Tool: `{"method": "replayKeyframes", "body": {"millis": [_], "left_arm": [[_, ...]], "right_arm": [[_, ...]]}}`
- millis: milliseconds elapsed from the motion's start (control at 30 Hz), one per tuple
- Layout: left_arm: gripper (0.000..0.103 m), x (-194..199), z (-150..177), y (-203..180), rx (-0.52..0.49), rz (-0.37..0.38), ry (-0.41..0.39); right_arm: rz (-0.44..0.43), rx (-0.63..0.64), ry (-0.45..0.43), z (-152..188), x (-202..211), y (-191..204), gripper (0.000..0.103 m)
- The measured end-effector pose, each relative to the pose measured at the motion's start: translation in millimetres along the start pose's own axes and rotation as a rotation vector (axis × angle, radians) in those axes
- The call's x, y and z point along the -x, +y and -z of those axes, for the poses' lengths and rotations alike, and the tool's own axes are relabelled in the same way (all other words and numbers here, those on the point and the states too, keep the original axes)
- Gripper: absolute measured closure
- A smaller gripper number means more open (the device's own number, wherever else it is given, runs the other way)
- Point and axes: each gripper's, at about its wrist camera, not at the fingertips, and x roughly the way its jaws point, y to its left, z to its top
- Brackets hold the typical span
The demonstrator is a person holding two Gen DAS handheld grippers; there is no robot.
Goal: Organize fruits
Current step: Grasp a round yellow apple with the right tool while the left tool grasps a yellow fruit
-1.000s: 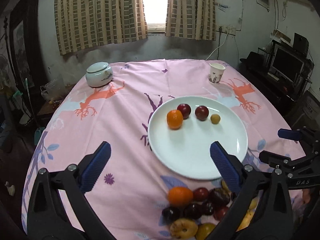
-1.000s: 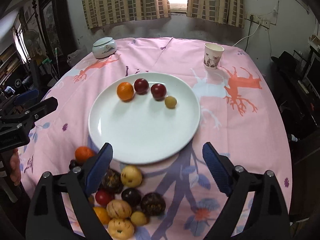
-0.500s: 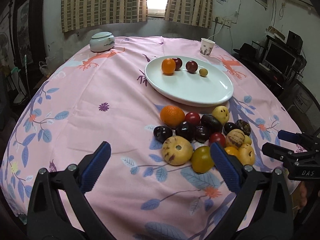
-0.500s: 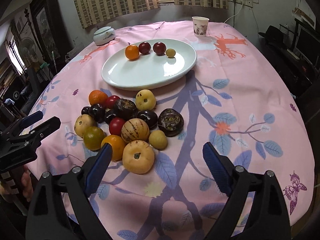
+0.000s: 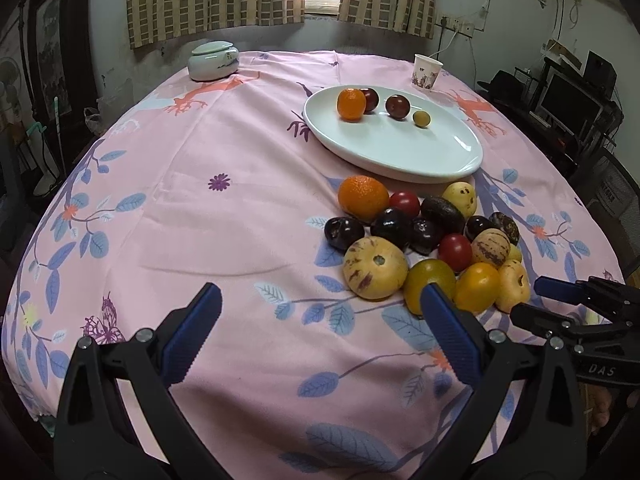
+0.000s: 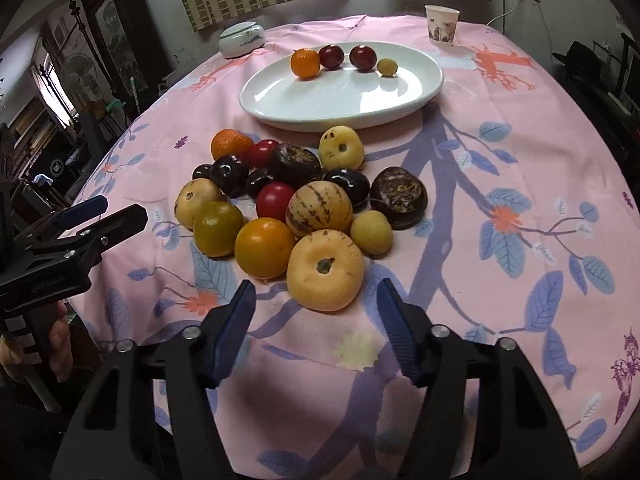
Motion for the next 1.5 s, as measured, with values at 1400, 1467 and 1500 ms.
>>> {"method": "replayKeyframes", "body": {"millis": [1400,1467,1500], "left_arm": [[0.057,-8,-23,-27,-0.054,0.182,0.052],[0.057,-5,-28,-28,-0.063,0.187,0.044],[0.057,-5,-31,-29,-0.067,0.186,0.041]], "right_arm": [[-0.041,-0.059,-0.036,-4,16,-13,0.059],[-0.043,-0.057,-0.041,-6,17,-13,0.059],[-0.044,-0.055,-0.044,-7,17,-12,0.059]]}}
